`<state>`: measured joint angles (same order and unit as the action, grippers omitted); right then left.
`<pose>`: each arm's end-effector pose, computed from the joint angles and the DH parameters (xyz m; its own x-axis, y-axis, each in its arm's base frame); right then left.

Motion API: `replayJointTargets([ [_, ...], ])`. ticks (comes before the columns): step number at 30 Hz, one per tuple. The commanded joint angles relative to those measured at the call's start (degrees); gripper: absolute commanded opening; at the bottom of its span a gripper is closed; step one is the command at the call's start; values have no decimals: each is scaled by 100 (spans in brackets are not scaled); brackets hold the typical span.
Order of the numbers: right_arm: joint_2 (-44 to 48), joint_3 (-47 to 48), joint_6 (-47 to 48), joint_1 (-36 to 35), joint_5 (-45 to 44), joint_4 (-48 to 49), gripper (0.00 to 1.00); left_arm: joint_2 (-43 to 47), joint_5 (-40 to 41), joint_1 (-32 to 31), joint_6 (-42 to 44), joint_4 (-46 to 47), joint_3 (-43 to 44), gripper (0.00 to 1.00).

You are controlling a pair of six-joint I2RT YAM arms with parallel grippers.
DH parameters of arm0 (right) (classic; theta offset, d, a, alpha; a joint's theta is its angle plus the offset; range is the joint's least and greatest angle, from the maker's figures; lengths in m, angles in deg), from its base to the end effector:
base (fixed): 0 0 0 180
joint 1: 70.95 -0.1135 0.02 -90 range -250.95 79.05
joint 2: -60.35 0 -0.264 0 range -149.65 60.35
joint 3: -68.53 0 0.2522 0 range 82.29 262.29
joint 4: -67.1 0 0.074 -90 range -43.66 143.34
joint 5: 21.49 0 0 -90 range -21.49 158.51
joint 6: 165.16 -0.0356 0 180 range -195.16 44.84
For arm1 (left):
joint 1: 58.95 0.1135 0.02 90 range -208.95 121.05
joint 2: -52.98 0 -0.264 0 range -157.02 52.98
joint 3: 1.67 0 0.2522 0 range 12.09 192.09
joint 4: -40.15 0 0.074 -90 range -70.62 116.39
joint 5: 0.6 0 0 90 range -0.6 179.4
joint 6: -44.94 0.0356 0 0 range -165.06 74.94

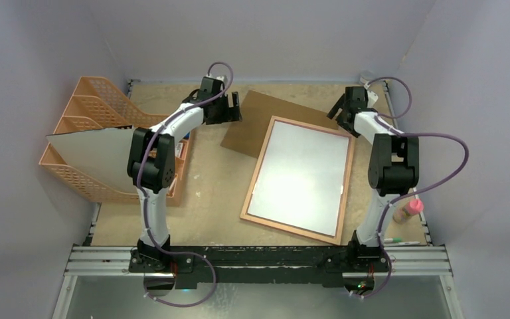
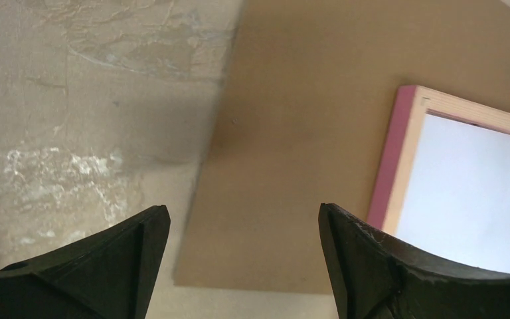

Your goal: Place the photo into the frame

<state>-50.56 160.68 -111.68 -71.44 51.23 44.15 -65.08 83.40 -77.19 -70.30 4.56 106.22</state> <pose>0.4337 -0.0069 0.2072 -0.4076 0.5648 -0.7176 0.5676 0.7723 0.2854 0.4440 -0.1503 0.2236 -0.7777 -0.1902 -0.5991 0.0541 0.9293 -0.3652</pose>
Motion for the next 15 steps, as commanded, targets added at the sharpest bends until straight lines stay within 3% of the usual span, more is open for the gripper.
replayJointTargets([
  [1, -384, 651, 432, -5, 473, 169, 95, -513, 115, 125, 331, 162, 449, 86],
  [11, -1344, 1479, 395, 187, 1038, 124, 94, -1283, -68, 384, 345, 227, 1006, 86],
  [15, -1642, 1662, 283, 252, 1324, 136, 94, -1545, -789, 517, 272, 343, 1037, 86],
])
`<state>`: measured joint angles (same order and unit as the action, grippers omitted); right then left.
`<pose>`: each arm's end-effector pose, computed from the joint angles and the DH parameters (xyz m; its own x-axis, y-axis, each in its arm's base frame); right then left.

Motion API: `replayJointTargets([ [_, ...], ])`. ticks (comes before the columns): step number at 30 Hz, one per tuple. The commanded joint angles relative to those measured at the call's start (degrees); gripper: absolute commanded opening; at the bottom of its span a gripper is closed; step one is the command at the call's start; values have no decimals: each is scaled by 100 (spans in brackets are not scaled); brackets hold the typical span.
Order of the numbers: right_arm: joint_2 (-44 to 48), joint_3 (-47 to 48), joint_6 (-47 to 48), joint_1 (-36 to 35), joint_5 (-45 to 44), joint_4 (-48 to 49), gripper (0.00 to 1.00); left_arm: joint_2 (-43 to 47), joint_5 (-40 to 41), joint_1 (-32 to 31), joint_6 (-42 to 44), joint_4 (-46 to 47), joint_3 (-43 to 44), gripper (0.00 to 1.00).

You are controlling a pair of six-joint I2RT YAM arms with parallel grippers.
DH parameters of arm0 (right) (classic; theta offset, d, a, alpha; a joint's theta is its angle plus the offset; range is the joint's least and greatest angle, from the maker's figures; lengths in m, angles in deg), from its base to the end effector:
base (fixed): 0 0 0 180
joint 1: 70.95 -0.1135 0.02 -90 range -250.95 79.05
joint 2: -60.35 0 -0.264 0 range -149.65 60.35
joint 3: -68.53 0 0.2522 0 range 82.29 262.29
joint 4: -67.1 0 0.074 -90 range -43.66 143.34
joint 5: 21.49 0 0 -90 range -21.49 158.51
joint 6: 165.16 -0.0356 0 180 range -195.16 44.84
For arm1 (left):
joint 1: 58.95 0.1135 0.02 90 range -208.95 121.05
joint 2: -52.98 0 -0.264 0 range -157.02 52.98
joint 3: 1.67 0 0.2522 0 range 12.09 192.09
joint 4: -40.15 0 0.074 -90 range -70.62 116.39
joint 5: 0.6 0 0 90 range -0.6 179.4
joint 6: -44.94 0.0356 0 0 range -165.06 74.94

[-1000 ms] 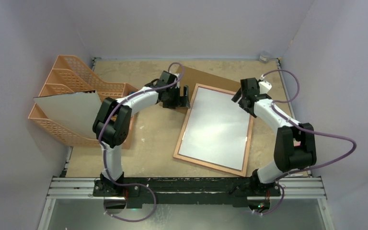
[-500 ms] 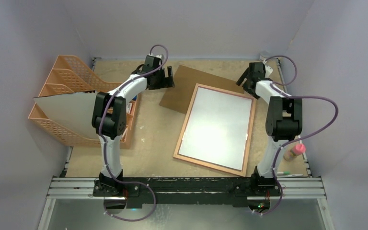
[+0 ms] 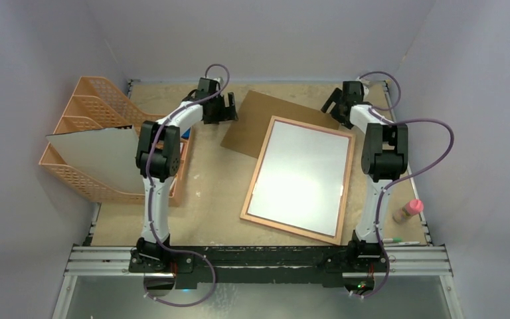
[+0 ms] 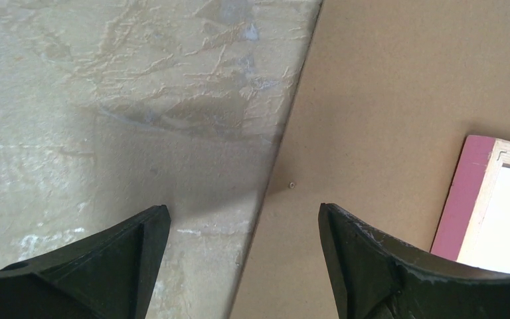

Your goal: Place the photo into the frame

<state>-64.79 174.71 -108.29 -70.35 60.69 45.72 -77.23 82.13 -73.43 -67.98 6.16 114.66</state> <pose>0.4937 -0.0100 0.1767 -0.4797 0.5465 -0.6864 0.4493 0.8250 0.3428 0.4913 -0.1315 0.1735 -0.7900 -0.1950 -0.5813 0.0245 0.9373 -0.3477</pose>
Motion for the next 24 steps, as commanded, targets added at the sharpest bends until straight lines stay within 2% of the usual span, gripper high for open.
replayJointTargets([
  [1, -262, 283, -80, 161, 501, -5, 93, -422, -832, 210, -19, 143, 256, 85],
  [6, -315, 71, -176, 256, 1296, 266, 92, -950, -2146, 366, -258, -16, 667, 80],
  [11, -60, -574, -197, 335, 2629, 1123, 92, -1179, -2908, 383, -569, 224, 672, 78],
  [18, -85, -829, -425, 335, 3526, 1654, 91, -1460, -3567, 398, -1043, 423, 898, 74],
  [24, -221, -893, -645, 335, 3917, 2245, 89, -1230, -3584, 443, -1183, 672, 879, 70],
])
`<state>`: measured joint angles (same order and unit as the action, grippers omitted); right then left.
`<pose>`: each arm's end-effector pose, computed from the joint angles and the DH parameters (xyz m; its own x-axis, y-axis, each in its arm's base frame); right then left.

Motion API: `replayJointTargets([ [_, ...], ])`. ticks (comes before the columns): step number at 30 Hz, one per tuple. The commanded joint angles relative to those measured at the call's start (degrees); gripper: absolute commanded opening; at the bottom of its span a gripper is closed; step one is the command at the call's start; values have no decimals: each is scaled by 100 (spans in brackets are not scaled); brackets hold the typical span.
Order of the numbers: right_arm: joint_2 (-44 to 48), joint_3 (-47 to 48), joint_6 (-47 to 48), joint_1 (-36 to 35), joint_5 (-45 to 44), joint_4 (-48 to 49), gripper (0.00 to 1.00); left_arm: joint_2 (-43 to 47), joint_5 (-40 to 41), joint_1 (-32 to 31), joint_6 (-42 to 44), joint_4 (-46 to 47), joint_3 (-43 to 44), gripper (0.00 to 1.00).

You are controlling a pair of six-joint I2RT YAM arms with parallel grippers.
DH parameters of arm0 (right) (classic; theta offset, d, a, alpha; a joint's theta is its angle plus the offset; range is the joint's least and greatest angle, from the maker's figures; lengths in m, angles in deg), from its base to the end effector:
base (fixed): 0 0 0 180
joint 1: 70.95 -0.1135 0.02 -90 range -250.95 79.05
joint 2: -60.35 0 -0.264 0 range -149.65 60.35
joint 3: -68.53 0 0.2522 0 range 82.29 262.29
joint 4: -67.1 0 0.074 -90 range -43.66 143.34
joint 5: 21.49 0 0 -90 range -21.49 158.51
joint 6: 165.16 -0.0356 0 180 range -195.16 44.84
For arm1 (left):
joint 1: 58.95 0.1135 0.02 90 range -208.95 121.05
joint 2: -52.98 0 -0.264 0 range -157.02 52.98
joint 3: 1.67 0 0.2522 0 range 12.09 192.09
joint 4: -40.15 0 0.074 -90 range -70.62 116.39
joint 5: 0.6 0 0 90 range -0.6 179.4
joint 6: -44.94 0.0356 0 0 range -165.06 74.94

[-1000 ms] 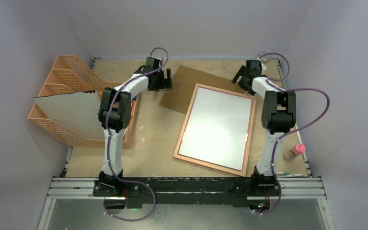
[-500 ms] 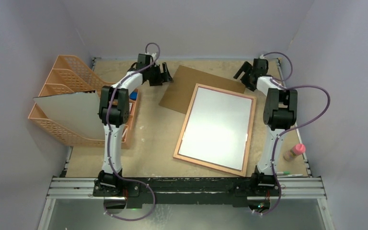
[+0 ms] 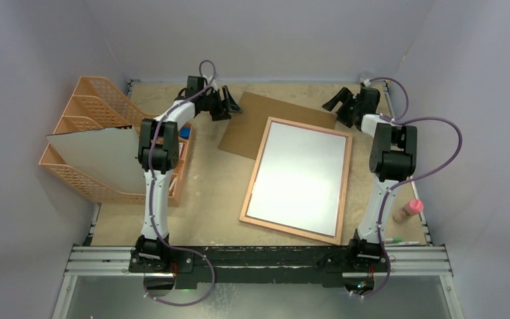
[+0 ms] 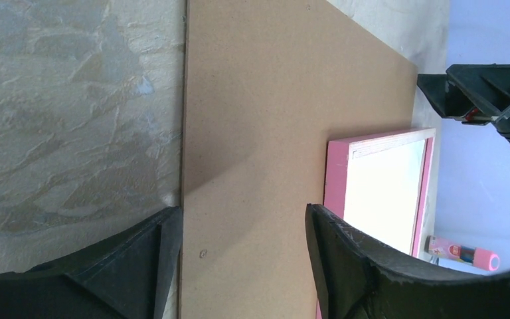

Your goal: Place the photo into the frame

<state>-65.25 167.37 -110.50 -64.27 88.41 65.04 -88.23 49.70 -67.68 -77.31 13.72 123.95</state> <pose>0.4911 -0.0453 0.1628 -0.4986 0.6060 -0.6198 0.1246 0.7577 0.6406 0.5343 -0.1050 0.1432 -0.8722 -0.2814 -0.4001 0.1424 0.6365 -0.7580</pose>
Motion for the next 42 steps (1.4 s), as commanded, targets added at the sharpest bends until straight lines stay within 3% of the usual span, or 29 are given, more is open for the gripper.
replayJointTargets([
  [1, -184, -180, -478, -272, 1226, 481, 89, -72, -368, -117, -301, 8, -37, 70],
  [9, -132, -241, -1106, -289, 1870, 1878, 85, 245, -766, -76, -942, 895, 47, 67],
  [22, -32, 50, -1704, -395, 2335, 3078, 84, 867, -406, -67, -941, 1438, -108, 65],
  [32, -158, 428, -1954, -417, 2362, 3379, 83, 1047, 0, -68, -809, 1565, -186, 64],
  [42, -773, 1511, -1731, -545, 2202, 3217, 83, 1065, 492, -76, -748, 2175, -633, 64],
])
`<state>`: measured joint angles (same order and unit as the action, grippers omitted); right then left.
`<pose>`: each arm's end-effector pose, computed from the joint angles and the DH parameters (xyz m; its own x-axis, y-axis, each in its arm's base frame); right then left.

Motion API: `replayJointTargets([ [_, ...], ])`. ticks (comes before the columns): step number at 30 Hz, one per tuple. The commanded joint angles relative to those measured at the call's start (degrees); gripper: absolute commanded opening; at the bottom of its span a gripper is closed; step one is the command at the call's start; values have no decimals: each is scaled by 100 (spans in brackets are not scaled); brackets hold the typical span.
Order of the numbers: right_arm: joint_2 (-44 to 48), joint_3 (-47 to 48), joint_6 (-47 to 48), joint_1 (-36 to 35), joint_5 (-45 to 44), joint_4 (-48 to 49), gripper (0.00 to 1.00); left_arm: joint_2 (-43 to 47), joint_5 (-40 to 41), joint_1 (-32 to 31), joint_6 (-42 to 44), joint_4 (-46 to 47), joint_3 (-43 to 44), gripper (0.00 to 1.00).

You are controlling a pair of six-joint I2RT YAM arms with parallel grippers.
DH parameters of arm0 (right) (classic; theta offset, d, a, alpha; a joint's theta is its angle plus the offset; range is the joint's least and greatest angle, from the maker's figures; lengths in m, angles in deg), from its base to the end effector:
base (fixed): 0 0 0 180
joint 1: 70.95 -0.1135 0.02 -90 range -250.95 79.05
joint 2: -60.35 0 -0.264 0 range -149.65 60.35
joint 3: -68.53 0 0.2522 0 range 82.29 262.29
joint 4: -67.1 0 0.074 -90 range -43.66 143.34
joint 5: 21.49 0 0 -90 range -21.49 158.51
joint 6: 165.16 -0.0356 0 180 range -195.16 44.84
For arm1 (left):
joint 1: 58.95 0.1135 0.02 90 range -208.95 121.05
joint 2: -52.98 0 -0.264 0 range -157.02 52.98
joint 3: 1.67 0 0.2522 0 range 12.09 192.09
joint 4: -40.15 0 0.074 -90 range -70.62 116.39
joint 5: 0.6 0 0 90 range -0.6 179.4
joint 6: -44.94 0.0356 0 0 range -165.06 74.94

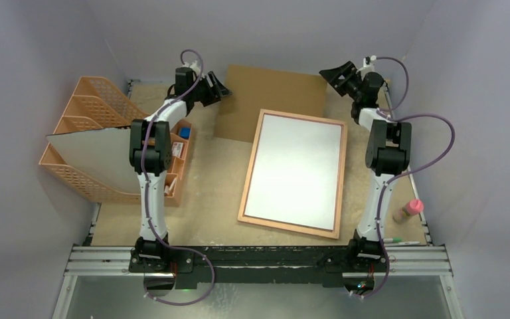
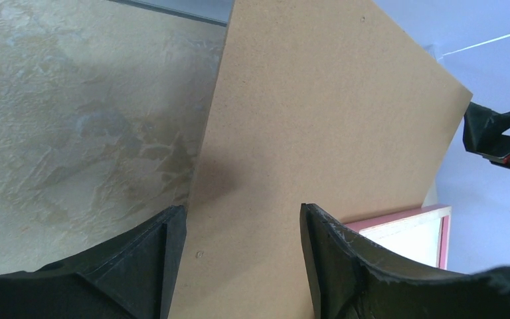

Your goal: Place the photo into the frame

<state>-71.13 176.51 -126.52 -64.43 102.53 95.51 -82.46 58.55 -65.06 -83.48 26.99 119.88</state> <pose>0.5281 -0.0403 0.2196 -0.3060 0.6866 -0.6595 -0.3535 0.5613 0.7483 0.5410 -0.0763 0.1906 -0.6932 -0.4623 -0.5529 0.1464 0.6608 -0.7362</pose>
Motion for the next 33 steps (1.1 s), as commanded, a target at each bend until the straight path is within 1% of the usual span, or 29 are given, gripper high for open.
replayJointTargets([
  [1, -271, 777, -44, -551, 763, 114, 83, 519, -337, -338, -136, 927, -341, 64],
  [5, -562, 1442, 175, -608, 779, -78, 83, 579, -183, -338, -53, 1028, -696, 64],
  [8, -706, 1728, 380, -608, 785, -152, 83, 634, 99, -338, 50, 904, -894, 63],
  [10, -773, 1867, 616, -793, 681, -413, 83, 680, 365, -330, 92, 761, -1031, 62],
  [14, -899, 1891, 978, -837, 176, -879, 84, 753, 1018, -330, 173, 398, -1255, 62],
  [18, -1090, 1822, 1044, -837, -261, -1129, 84, 832, 1546, -330, 249, 94, -1357, 63],
  [22, -1268, 1943, 1106, -839, -551, -1483, 85, 874, 1887, -330, 316, -50, -1360, 65],
  [26, -1298, 2093, 1235, -838, -937, -1986, 88, 793, 2159, -330, 396, -522, -1148, 67],
  [30, -1324, 2357, 1476, -837, -1553, -2914, 89, 730, 2444, -330, 424, -839, -1003, 73],
  [33, -1201, 2261, 1664, -837, -2145, -3394, 89, 730, 2605, -330, 452, -982, -935, 78],
])
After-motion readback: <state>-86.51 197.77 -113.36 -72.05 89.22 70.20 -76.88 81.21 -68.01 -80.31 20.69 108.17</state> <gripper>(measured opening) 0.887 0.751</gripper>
